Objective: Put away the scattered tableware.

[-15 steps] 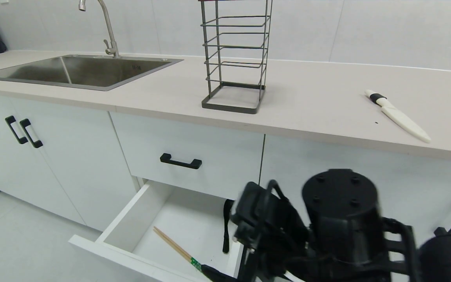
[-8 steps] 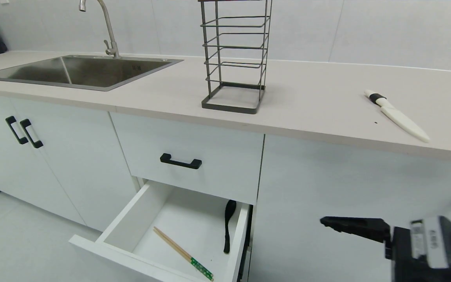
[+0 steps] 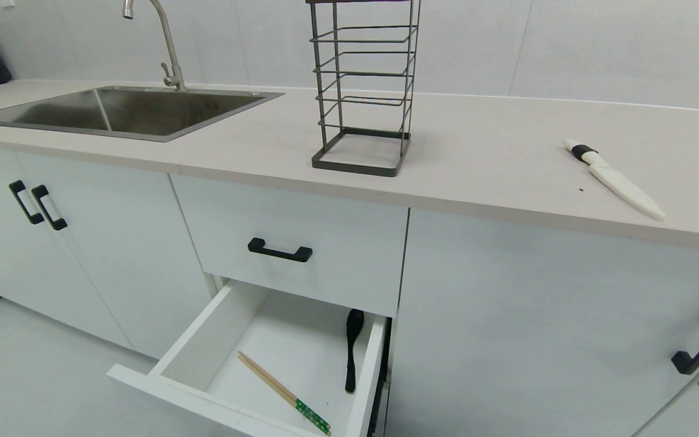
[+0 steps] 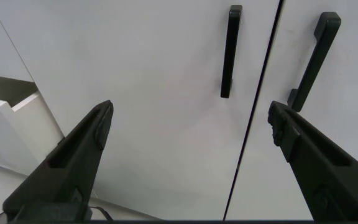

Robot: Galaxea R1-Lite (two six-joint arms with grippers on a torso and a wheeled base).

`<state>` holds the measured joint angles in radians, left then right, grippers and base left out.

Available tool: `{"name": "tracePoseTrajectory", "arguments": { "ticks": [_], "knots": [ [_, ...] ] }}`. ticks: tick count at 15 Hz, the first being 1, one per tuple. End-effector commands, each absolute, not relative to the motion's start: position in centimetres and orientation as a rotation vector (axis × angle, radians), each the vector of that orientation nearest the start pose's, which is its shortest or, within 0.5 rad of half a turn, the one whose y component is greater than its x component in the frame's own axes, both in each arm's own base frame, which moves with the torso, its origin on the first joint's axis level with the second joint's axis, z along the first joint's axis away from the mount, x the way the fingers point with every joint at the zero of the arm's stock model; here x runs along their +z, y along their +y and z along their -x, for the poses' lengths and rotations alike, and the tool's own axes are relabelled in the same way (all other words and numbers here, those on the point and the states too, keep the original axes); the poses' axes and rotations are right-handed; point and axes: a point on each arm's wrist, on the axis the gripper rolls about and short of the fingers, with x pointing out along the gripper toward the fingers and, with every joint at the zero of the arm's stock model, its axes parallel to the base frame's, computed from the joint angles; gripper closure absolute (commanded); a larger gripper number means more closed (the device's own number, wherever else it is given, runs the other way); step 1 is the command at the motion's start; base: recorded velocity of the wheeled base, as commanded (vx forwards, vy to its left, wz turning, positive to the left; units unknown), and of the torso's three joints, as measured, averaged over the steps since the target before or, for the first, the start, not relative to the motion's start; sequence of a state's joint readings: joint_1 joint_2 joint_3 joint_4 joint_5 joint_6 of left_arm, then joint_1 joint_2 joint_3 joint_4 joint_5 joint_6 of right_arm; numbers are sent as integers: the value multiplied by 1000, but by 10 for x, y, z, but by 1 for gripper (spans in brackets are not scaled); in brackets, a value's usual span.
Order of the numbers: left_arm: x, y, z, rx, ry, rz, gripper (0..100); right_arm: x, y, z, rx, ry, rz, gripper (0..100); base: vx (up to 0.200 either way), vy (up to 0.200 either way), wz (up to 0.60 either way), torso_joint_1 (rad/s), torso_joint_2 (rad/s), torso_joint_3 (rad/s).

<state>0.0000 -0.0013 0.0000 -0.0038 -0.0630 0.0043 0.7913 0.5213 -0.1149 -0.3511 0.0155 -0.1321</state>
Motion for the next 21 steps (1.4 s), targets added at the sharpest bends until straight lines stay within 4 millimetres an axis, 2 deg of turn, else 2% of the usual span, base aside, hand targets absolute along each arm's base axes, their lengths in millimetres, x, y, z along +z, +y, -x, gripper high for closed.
{"name": "tracePoseTrajectory", "arguments": {
  "ticks": [1,3,7,9,12,14,15,16,17,19,21],
  "knots": [
    [76,-1,23,-63,-5,-5,0,139,0,4,591,-180,77,0,0,0,0,0,0,0],
    [76,-1,23,-63,-5,-5,0,142,2,9,412,-203,100,0,0,0,0,0,0,0],
    [76,-1,23,-64,-5,-5,0,140,11,20,291,-265,138,0,0,0,0,0,0,0],
    [76,-1,23,-64,-5,-5,0,128,13,22,394,-260,147,0,0,0,0,0,0,0],
    [76,-1,23,-66,-5,-6,0,132,11,24,603,-277,135,0,0,0,0,0,0,0],
    [76,-1,23,-66,-5,-6,0,122,10,23,638,-256,126,0,0,0,0,0,0,0],
    [76,-1,23,-66,-5,-5,0,110,10,20,609,-238,120,0,0,0,0,0,0,0],
    [76,-1,23,-66,-5,-5,0,111,7,18,424,-229,87,0,0,0,0,0,0,0],
    [76,-1,23,-66,-5,-5,0,106,6,19,338,-207,76,0,0,0,0,0,0,0],
    [76,-2,23,-67,-5,-5,0,88,7,25,290,-134,84,0,0,0,0,0,0,0],
    [76,-1,23,-66,-4,4,0,82,6,23,245,-65,86,0,0,0,0,0,0,0]
  ]
}}
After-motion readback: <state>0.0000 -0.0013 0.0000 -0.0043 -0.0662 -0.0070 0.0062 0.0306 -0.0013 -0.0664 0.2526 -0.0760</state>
